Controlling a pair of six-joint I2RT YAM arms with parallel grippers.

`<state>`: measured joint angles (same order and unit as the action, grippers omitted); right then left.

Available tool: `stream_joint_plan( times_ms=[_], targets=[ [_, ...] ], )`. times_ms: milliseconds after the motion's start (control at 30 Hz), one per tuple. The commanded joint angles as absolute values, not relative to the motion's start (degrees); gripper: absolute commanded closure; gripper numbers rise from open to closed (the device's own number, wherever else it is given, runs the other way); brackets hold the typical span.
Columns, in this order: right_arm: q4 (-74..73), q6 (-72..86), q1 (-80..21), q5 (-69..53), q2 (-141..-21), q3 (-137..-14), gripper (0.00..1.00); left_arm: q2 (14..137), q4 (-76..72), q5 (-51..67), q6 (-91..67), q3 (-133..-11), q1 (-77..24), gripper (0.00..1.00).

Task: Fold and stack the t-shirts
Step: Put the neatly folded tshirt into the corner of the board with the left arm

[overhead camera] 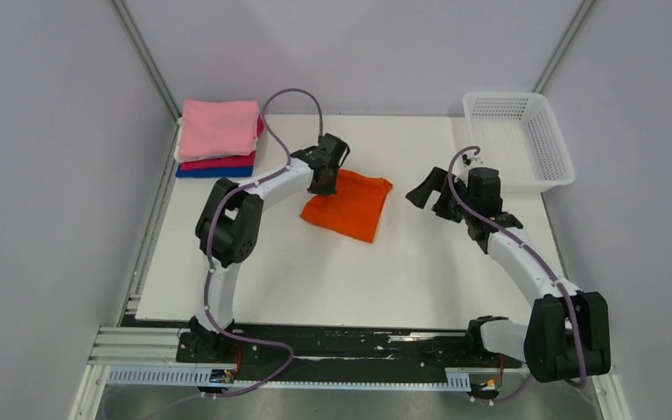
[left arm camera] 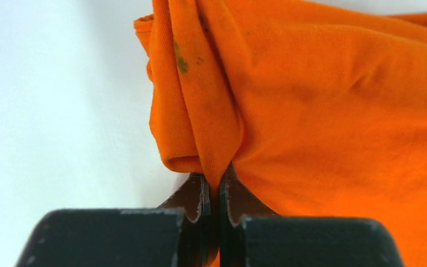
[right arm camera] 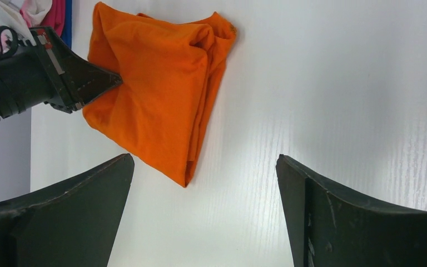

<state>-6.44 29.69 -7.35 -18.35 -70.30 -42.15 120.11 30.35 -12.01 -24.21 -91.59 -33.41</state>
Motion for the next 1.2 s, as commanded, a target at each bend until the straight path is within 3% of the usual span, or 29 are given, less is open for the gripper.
stream_joint_plan(
  times_ms=[0,233,733,1167],
  targets=[
    [-3.34,27.51,-7.31,-14.89,-67.09,-40.86,0.00,120.13,33.56,-27.69,-16.44,-97.69,-32.44,1.00],
    [-2.71,27.16,-7.31,-12.20,-67.84,-40.71,0.00,124.01,31.90,-40.70,-5.48,-104.03,-30.78,1.00],
    [-2.14,26.82,-7.34,-9.76,-69.90,-41.37,0.00,122.06,27.56,-39.60,7.07,-111.37,-20.31,1.00],
    [-2.21,26.39,-7.30,-8.29,-71.81,-42.02,0.00,119.68,34.42,-40.11,10.87,-122.58,-19.42,1.00]
  ],
)
